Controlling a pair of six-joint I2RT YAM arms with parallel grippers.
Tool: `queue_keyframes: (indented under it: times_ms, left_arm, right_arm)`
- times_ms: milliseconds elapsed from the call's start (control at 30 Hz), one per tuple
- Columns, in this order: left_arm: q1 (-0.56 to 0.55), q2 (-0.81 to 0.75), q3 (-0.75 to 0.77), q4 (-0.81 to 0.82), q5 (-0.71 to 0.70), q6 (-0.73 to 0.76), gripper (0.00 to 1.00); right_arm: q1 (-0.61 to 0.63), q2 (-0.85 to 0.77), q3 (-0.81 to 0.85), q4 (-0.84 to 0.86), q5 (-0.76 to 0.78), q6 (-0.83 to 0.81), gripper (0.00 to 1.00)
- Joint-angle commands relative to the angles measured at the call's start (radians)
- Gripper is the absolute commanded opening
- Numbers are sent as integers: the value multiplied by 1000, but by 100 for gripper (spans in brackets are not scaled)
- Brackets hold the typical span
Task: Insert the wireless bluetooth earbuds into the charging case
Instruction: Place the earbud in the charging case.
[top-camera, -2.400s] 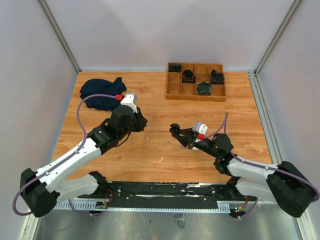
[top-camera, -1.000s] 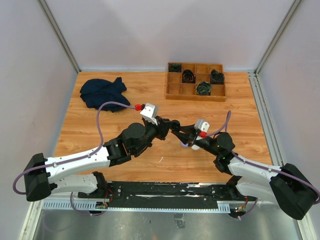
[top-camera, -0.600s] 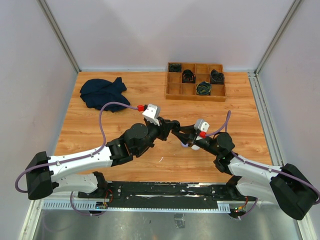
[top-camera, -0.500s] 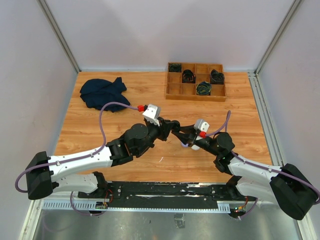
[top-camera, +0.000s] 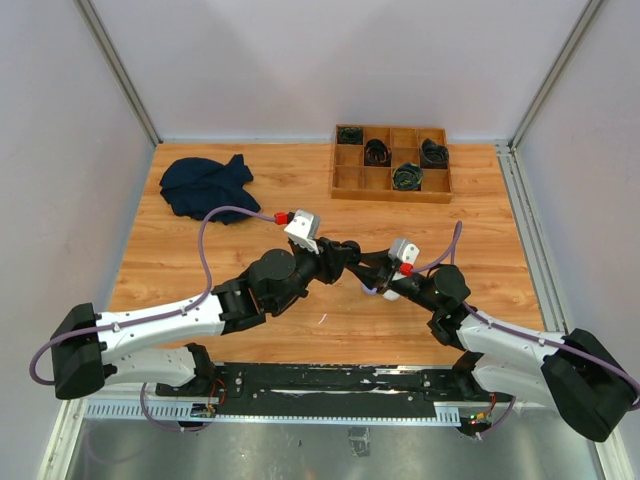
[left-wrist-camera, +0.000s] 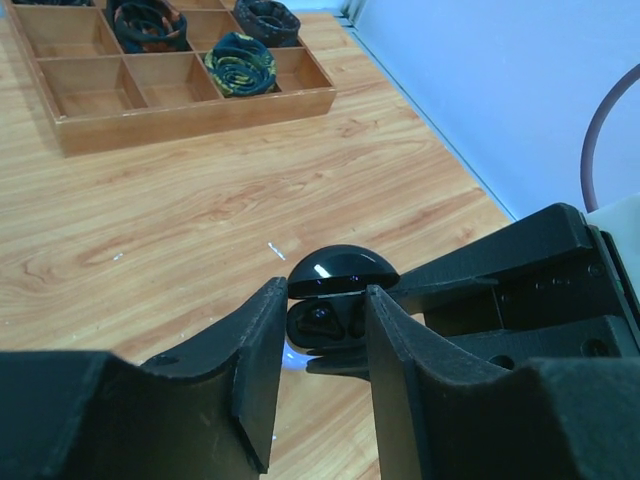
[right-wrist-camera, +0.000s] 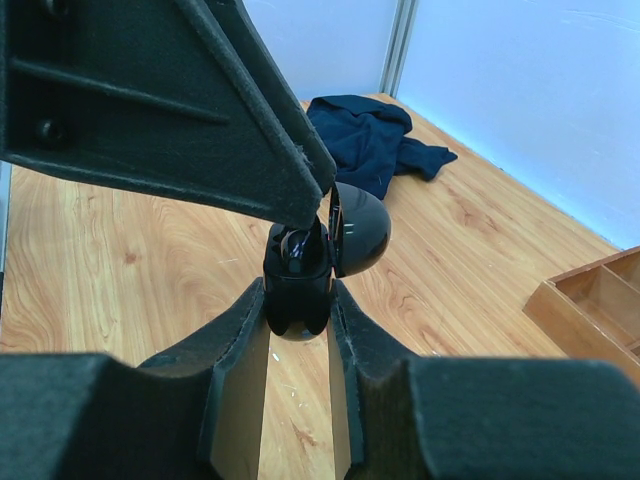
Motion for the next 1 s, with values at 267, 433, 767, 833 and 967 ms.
queue_keyframes:
  times_ms: [267, 433, 767, 833, 967]
  left_arm:
    - [-6, -109, 20, -80, 2, -66, 61]
    - [83, -155, 26, -144, 199, -114, 69]
    - [270, -186, 27, -171, 592, -196, 82]
    - [309, -179, 21, -148, 682, -225, 83]
    - [356, -149, 9, -98, 810, -263, 83]
  right_arm:
    - [-5, -5, 26, 34, -6, 14, 4]
    - [-10, 11, 47, 35, -61, 40, 4]
    - [-24, 42, 107, 18, -192, 113, 5]
    - [-26, 48, 124, 14, -215, 125, 5]
    - [-29, 72, 150, 14, -262, 156, 5]
